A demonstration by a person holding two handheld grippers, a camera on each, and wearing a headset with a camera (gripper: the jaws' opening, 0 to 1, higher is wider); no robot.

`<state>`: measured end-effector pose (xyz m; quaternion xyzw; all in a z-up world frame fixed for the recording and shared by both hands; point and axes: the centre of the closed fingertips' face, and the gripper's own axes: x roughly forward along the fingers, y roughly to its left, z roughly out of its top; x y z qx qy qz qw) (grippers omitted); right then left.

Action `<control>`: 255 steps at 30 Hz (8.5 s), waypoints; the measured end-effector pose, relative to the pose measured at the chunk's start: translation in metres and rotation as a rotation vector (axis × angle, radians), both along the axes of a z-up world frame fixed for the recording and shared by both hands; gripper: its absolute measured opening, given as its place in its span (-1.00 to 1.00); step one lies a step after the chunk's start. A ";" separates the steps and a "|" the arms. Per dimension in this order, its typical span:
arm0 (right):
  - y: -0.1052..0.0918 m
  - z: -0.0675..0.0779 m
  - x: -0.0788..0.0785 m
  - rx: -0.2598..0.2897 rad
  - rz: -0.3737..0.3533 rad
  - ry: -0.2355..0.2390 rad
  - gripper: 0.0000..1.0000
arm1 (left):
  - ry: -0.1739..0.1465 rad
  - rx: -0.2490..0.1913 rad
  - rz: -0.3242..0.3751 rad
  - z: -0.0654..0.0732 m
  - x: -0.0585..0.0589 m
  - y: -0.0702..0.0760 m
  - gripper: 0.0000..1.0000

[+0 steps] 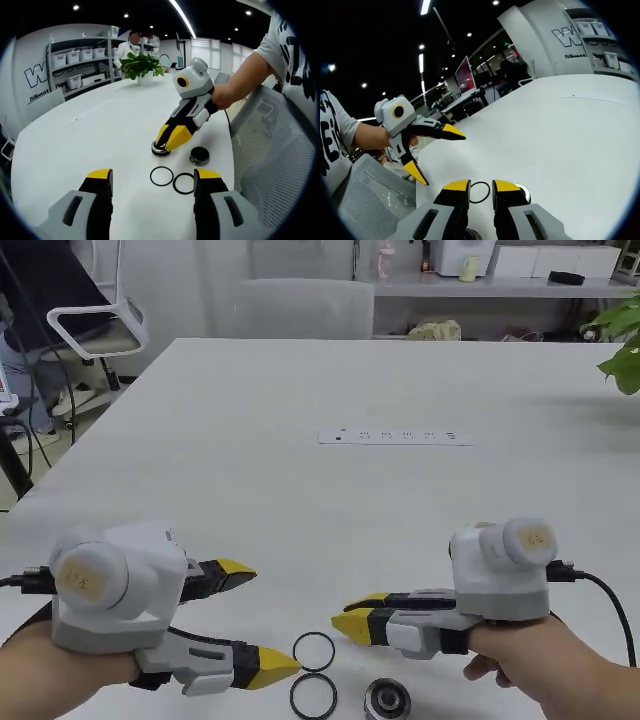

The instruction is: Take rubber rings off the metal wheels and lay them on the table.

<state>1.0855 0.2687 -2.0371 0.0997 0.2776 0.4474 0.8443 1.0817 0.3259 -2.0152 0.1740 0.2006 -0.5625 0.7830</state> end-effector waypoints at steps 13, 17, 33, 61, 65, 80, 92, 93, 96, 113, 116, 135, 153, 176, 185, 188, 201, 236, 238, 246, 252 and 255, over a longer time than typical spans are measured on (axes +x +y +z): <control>-0.037 -0.003 0.008 -0.065 -0.042 -0.057 -0.60 | -0.001 0.008 -0.029 0.000 0.008 -0.017 0.21; -0.048 -0.007 0.010 -0.109 -0.048 -0.086 -0.54 | -0.010 0.008 -0.038 0.000 0.011 -0.023 0.13; -0.053 -0.030 0.001 -0.208 0.017 -0.112 -0.56 | 0.033 0.005 -0.063 -0.011 0.013 -0.052 0.00; -0.048 -0.042 -0.002 -0.256 0.065 -0.145 -0.85 | 0.092 0.016 -0.102 -0.034 0.011 -0.091 -0.37; -0.048 -0.043 -0.001 -0.260 0.064 -0.149 -0.88 | 0.094 0.014 -0.110 -0.035 0.009 -0.096 -0.47; -0.047 -0.042 -0.001 -0.262 0.067 -0.158 -0.91 | 0.088 0.052 -0.101 -0.044 0.015 -0.099 -0.77; -0.049 -0.044 0.001 -0.247 0.021 -0.120 -1.00 | 0.042 0.071 -0.088 -0.045 0.018 -0.100 -0.85; -0.050 -0.043 0.001 -0.240 0.010 -0.109 -1.00 | 0.039 0.071 -0.086 -0.045 0.017 -0.100 -0.85; -0.050 -0.044 0.003 -0.211 -0.020 -0.076 -1.00 | 0.037 0.073 -0.081 -0.045 0.017 -0.100 -0.85; -0.055 -0.027 0.008 -0.068 -0.138 0.001 -1.00 | 0.032 0.088 -0.064 -0.045 0.016 -0.100 -0.86; -0.054 -0.026 0.008 -0.070 -0.144 0.007 -1.00 | 0.032 0.089 -0.065 -0.045 0.016 -0.100 -0.86; -0.046 -0.021 0.005 -0.101 -0.102 -0.029 -1.00 | 0.036 0.097 -0.062 -0.046 0.015 -0.100 -0.86; -0.036 -0.011 0.004 -0.082 -0.074 -0.067 -1.00 | 0.038 0.098 -0.057 -0.045 0.016 -0.102 -0.86; -0.037 0.005 0.007 -0.010 -0.089 -0.066 -1.00 | 0.028 0.005 -0.077 -0.008 0.011 -0.087 -0.61; -0.034 0.015 0.007 0.016 -0.085 -0.076 -1.00 | 0.014 -0.066 -0.036 0.020 0.010 -0.060 -0.34; -0.034 0.018 0.007 0.019 -0.084 -0.079 -1.00 | 0.014 -0.073 -0.028 0.024 0.007 -0.051 -0.20; -0.026 0.024 0.006 0.040 -0.071 -0.073 -1.00 | 0.005 -0.087 0.054 0.030 0.003 -0.007 0.18; 0.020 -0.024 -0.011 -0.063 0.017 0.064 -1.00 | 0.008 -0.075 0.148 0.022 -0.011 0.041 0.32; 0.019 -0.024 -0.011 -0.072 0.017 0.056 -1.00 | 0.007 -0.070 0.146 0.021 -0.011 0.041 0.32; 0.016 -0.017 -0.011 -0.073 0.008 0.033 -0.75 | 0.002 -0.068 0.152 0.022 -0.009 0.042 0.30; 0.011 -0.003 -0.019 -0.072 0.031 -0.008 -0.67 | 0.015 -0.064 0.144 0.022 -0.014 0.038 0.32; 0.006 0.006 -0.021 -0.071 0.035 -0.033 -0.58 | 0.018 -0.068 0.139 0.023 -0.017 0.034 0.33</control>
